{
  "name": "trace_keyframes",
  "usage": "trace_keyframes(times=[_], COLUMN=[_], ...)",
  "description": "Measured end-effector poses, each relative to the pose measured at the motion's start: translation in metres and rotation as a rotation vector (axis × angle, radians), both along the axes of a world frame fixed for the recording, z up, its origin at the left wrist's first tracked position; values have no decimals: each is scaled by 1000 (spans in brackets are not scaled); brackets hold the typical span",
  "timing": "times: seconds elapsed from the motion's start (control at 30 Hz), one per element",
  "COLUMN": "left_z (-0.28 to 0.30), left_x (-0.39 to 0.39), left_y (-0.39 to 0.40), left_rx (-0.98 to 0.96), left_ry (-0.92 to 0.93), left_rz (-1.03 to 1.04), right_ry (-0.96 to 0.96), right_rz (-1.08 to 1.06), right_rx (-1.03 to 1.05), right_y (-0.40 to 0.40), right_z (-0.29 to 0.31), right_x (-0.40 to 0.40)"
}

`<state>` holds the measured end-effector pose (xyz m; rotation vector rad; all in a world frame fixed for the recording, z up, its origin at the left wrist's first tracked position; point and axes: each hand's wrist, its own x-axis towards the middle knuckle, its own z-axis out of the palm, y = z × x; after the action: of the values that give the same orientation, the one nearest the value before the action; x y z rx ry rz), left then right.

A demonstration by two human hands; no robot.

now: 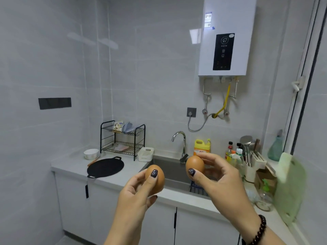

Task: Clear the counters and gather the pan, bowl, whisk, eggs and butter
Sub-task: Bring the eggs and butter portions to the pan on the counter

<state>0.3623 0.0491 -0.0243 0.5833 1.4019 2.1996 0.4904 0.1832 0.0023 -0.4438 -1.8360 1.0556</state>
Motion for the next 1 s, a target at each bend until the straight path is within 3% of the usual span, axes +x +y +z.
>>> trace_keyframes(times=[0.3,0.63,1.0], left_z=[-13,-37,-50], left_x=[-87,-246,-442], left_y=[69,60,42], left_rx=[-50,-80,-113], left_ry=[-39,-110,-112], left_rz=[169,367,416], right_ry=[-64,-187,-216], right_rz=[201,371,415], right_rx=[-102,-63,-24], right_y=[88,91,85], right_z=[-19,-44,-42], right_x=[-114,-294,-503])
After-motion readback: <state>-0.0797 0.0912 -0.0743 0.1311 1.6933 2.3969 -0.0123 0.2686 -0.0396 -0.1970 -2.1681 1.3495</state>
